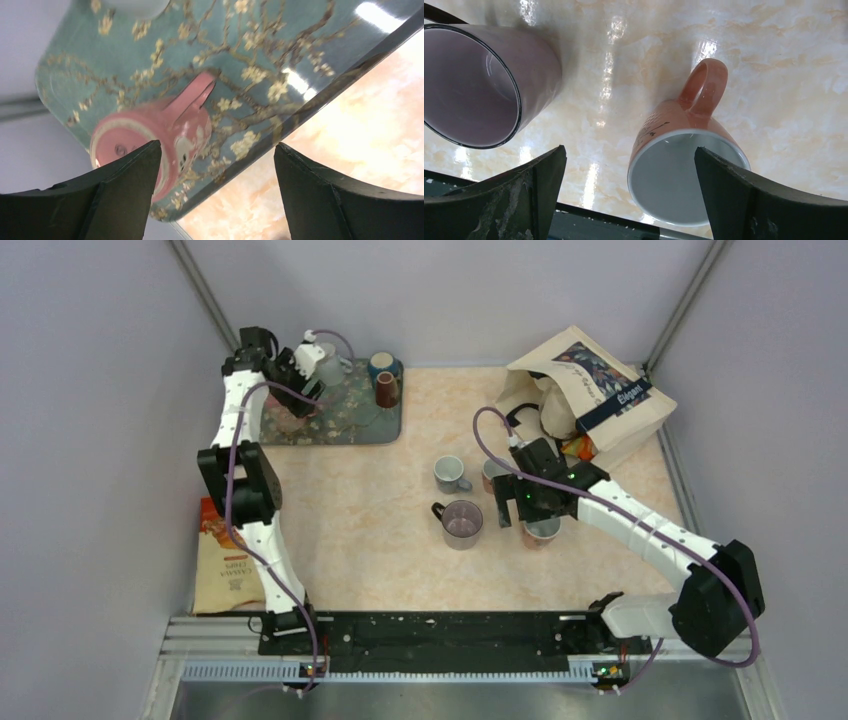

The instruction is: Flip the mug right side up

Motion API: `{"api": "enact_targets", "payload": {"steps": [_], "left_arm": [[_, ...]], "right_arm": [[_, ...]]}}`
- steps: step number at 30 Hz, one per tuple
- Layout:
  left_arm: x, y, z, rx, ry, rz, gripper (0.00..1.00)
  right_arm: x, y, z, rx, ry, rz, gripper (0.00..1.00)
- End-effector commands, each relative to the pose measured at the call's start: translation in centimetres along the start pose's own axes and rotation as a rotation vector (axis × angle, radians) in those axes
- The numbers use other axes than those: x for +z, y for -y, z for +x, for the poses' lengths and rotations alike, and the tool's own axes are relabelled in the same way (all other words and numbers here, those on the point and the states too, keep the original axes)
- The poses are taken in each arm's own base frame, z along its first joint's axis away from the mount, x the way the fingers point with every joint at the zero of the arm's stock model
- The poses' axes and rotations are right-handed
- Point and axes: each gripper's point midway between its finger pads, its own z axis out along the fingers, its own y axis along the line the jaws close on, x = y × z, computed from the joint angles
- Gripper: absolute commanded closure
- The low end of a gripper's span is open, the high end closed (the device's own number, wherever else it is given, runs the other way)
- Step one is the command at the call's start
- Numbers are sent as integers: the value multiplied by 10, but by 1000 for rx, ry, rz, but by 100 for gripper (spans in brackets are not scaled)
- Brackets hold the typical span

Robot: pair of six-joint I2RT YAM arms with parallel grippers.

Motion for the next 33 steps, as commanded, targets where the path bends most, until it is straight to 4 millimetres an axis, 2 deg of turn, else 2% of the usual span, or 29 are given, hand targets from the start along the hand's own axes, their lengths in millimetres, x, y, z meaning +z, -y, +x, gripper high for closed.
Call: {"api": "enact_targets", "payload": {"steps": [1, 5, 7, 12, 18, 20, 22, 24, 29, 33], "left_arm": [[-15, 23, -62, 224, 76, -9, 11], [18, 22, -39, 365, -114, -10, 13], [33, 13, -22, 392, -206, 0, 15], [38, -18, 0, 510, -364, -88, 16], [48, -34, 19, 597, -486, -130, 17], [54, -39, 22, 597, -506, -161, 21], [60, -42, 23, 591, -502, -179, 30], [65, -40, 26, 589, -502, -171, 34], [77, -32, 48, 634, -568, -111, 36], [88, -36, 52, 649, -589, -131, 40]], "right_arm": [[-29, -1, -33, -18, 123, -15, 1], [-39, -4, -39, -36, 146, -42, 1], [-42, -4, -39, -39, 151, -43, 1], [-44, -5, -41, -41, 154, -48, 1], [-40, -6, -40, -40, 141, -48, 1], [-40, -8, -41, -39, 141, -56, 1], [-40, -9, -41, -40, 141, -63, 1], [-40, -10, -41, -40, 140, -68, 1], [-39, -10, -38, -40, 136, -74, 1], [-37, -13, -36, -41, 131, -87, 1]]}}
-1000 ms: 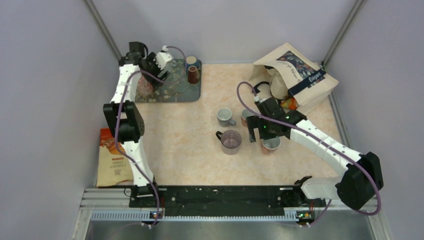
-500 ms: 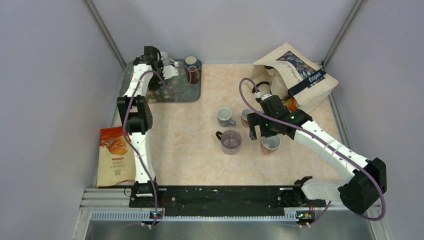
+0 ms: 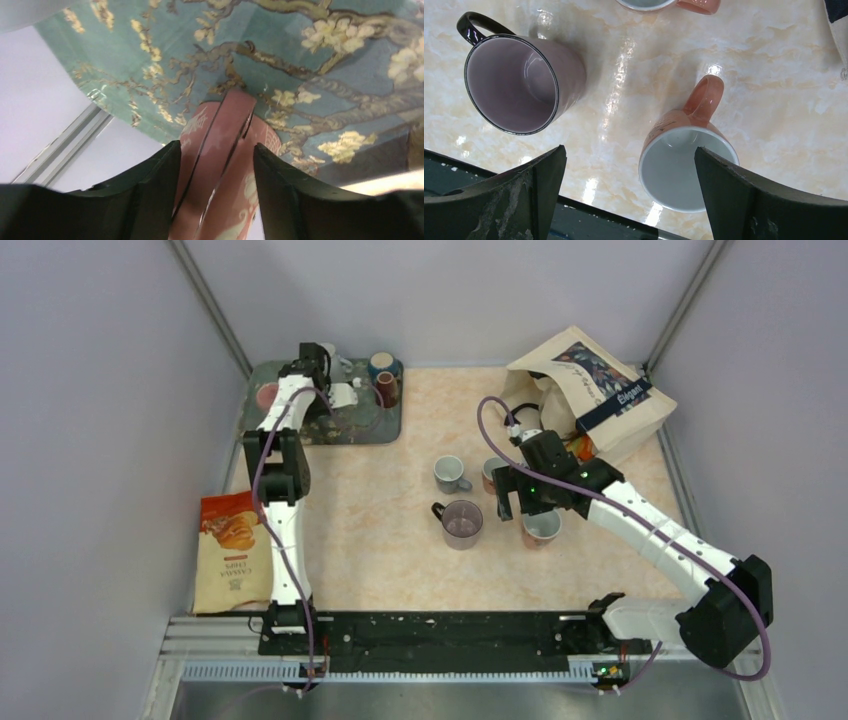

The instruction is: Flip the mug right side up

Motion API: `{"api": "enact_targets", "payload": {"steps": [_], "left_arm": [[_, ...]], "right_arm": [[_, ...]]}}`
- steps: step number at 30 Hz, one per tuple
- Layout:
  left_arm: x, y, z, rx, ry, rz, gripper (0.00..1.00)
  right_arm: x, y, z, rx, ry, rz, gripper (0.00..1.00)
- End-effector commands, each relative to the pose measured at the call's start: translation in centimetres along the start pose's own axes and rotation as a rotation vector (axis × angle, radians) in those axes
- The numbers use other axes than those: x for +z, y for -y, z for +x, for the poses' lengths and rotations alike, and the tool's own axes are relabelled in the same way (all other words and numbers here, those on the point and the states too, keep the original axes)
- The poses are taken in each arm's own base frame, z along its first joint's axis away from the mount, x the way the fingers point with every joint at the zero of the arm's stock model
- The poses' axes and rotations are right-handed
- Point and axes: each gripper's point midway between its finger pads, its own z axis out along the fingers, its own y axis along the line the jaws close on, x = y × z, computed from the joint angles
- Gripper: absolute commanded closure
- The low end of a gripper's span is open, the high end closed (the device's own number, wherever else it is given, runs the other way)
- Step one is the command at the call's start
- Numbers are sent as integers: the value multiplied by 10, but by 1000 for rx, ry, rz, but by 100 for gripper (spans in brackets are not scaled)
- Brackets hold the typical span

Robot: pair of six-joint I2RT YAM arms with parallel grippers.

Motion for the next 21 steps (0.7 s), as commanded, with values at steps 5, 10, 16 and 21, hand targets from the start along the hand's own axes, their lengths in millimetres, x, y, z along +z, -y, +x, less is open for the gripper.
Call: {"api": "enact_targets", "payload": {"steps": [5, 10, 16, 21], "left_arm": [[10, -8, -4, 14, -7, -38, 96], [-20, -29, -12, -39, 58, -111, 100], [-83, -64, -37, -324, 291, -226, 100], [-136, -62, -69, -696, 548, -153, 100]], "right_arm": [[-5, -5, -11, 3, 38, -35, 1], [-11, -6, -18, -5, 58, -38, 1], [-27, -4, -38, -27, 114, -19, 1], [-39, -19, -63, -47, 190, -95, 1]]}}
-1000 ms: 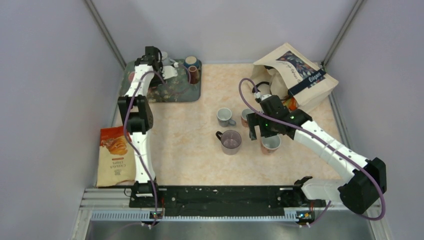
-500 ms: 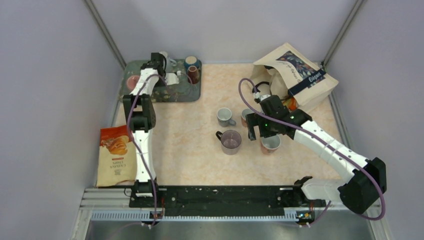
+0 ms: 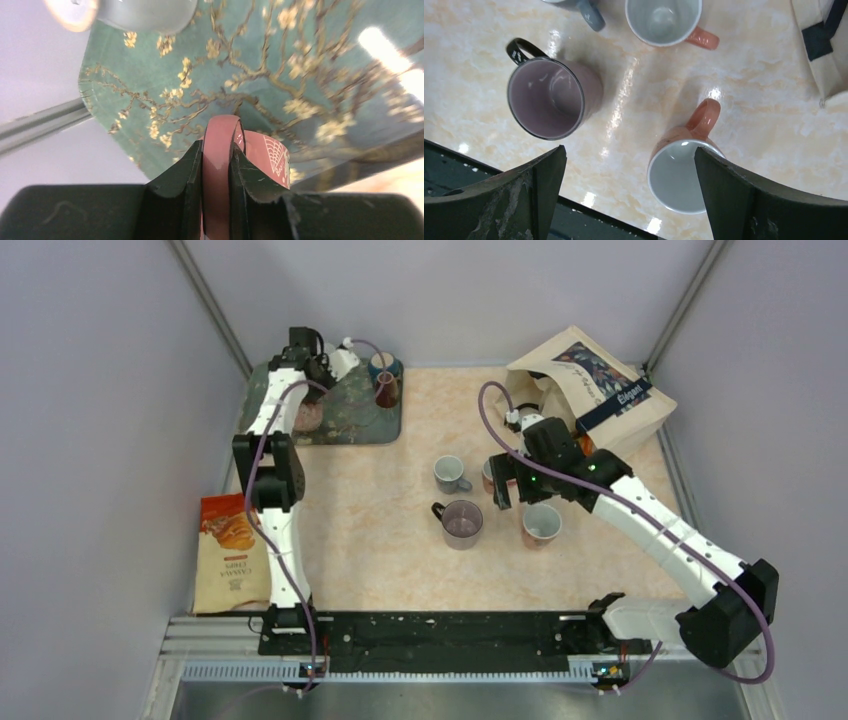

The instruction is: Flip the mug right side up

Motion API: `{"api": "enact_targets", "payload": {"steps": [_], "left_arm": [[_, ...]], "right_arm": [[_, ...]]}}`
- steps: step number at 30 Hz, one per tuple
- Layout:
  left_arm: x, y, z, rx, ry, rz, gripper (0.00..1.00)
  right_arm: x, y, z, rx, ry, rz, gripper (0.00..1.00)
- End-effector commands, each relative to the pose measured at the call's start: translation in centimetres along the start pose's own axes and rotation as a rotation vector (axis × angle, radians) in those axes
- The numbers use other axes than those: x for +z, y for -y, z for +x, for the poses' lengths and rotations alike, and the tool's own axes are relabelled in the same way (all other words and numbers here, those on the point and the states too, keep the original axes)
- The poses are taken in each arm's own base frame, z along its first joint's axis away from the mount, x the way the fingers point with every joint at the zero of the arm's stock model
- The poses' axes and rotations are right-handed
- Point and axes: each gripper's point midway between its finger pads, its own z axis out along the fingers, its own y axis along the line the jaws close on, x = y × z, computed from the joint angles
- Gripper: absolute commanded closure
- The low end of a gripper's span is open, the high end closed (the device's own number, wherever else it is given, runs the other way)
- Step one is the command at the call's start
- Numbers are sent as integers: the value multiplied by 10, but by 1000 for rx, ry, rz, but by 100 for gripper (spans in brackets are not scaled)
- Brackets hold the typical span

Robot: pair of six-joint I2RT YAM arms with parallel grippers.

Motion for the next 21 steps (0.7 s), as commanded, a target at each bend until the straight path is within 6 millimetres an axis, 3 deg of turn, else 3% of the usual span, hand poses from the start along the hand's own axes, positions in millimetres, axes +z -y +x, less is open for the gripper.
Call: {"api": "enact_targets", "payload": {"steps": [1, 6, 9, 16, 17, 21], "left_arm": [[-94, -30, -72, -387, 335, -61, 100], [-125, -6, -94, -650, 448, 65, 100], [-151, 5, -111, -759, 514, 161, 100], [-222, 36, -136, -824, 630, 385, 100], [-235, 50, -149, -810, 654, 444, 100], [-281, 79, -167, -787, 718, 577, 100]], "right_arm": [[-20, -15, -44, -15, 146, -77, 1], [-25, -33, -69, -5, 225, -160, 1], [-29, -63, -94, 28, 326, -321, 1], [-41, -134, -158, 78, 573, -704, 1], [-42, -141, -165, 80, 589, -744, 1], [-38, -162, -186, 101, 603, -850, 1]]}}
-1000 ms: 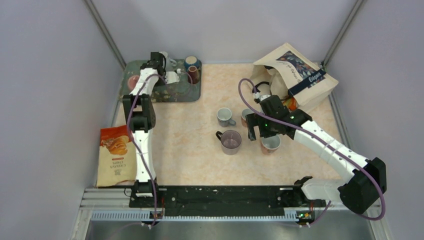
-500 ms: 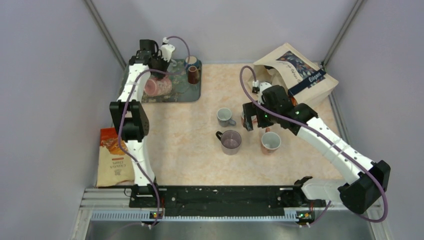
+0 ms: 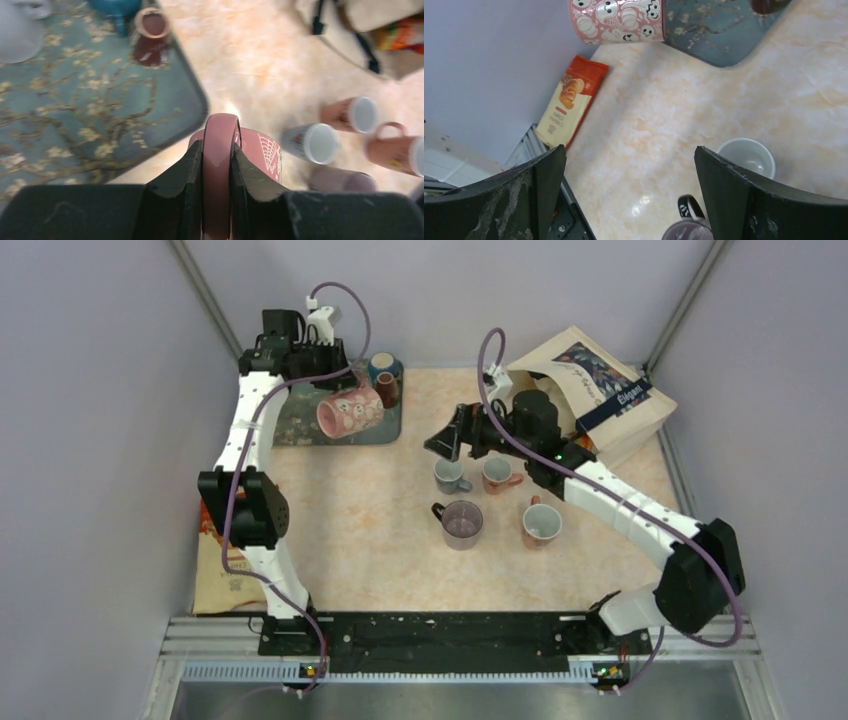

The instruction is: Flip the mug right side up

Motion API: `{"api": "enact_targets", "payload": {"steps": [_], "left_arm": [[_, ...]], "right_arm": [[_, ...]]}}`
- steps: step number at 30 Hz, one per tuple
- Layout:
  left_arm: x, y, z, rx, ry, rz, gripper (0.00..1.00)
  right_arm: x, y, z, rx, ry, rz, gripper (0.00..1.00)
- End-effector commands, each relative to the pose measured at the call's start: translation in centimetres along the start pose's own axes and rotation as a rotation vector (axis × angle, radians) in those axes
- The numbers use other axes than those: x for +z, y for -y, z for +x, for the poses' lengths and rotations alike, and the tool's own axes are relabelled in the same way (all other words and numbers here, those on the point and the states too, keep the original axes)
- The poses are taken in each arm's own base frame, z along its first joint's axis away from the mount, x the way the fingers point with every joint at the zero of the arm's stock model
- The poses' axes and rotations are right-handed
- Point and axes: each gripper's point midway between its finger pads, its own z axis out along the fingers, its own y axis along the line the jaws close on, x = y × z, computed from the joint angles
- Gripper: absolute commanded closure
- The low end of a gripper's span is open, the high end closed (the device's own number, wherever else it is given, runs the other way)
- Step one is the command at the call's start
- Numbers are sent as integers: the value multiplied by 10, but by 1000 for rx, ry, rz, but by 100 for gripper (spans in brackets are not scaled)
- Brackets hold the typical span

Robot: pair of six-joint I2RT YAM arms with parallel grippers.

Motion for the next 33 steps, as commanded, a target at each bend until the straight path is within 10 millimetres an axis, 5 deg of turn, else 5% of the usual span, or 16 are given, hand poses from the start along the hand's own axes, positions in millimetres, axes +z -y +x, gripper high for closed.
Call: {"api": "enact_targets", "payload": {"steps": [1, 9, 16, 21, 23, 27, 29, 30, 33], "left_arm": [[-60, 104, -38, 30, 128, 259, 100], [-83, 169, -32, 83, 124, 411, 100], [-80, 192, -21, 91, 85, 481, 100], [-79, 201, -32, 101, 121, 517, 100], [-76, 200, -37, 107, 129, 521, 100], [-68, 198, -31, 97, 109, 537, 100], [-68, 192, -28, 110, 110, 517, 98], [-68, 186, -27, 111, 115, 500, 84], [-69, 158, -30, 94, 148, 410, 23]], "right_arm": [[21, -50, -46, 12, 127, -248, 1], [50, -74, -51, 4, 131, -323, 1], [53, -83, -51, -56, 145, -327, 9], [42, -125, -50, -41, 148, -566, 34], [35, -137, -54, -27, 170, -637, 54], [40, -126, -58, -48, 177, -546, 100], [43, -111, -59, -81, 178, -444, 100], [43, -102, -57, -96, 172, -390, 100], [43, -74, -53, -163, 143, -221, 100]]}}
